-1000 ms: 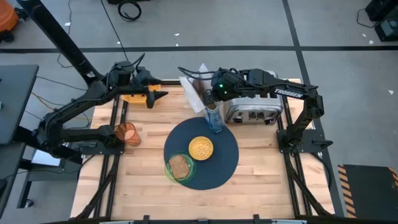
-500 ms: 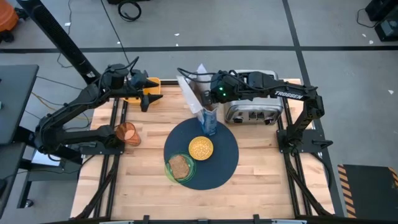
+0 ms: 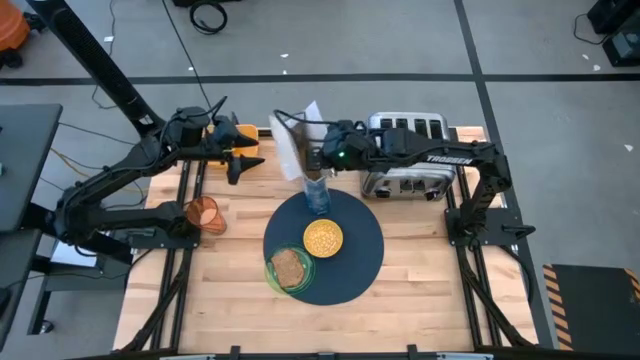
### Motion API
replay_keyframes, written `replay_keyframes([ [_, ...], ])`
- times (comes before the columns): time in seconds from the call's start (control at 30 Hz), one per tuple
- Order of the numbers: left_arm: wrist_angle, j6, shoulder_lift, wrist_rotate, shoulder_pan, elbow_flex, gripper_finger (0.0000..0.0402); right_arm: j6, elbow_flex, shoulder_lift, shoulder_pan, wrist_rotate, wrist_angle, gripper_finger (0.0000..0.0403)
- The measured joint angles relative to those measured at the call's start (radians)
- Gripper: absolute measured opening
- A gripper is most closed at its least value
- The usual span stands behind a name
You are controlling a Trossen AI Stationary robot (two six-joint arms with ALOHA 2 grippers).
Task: Arrange a breakfast setting
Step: Pour the cereal in the yellow bowl on the dark blue table mat
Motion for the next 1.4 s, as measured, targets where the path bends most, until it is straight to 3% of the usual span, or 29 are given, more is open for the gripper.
replay_keyframes([
  [0.33,-0.056,-0.032,-0.005,-0.036,-0.072,0.0,0.0293,0.107,0.0,0.105,0.009,0.124,0.143,0.0],
  [0.53,-0.174,-0.025,-0.063,-0.096,-0.078,0.0,0.0293,0.095,0.0,0.139,0.009,0.118,0.209,0.0005],
  [0.73,-0.259,-0.08,-0.126,-0.099,-0.09,-0.001,0.0293,0.039,0.0,0.146,0.009,0.106,0.248,0.0049],
  [1.1,-0.277,-0.183,-0.14,-0.157,-0.225,-0.001,0.0293,-0.065,0.0,0.14,-0.006,0.031,0.329,0.0148],
  [1.4,-0.194,-0.34,-0.182,-0.22,-0.339,-0.001,0.0293,-0.165,0.0,0.08,-0.029,0.036,0.327,0.0184],
])
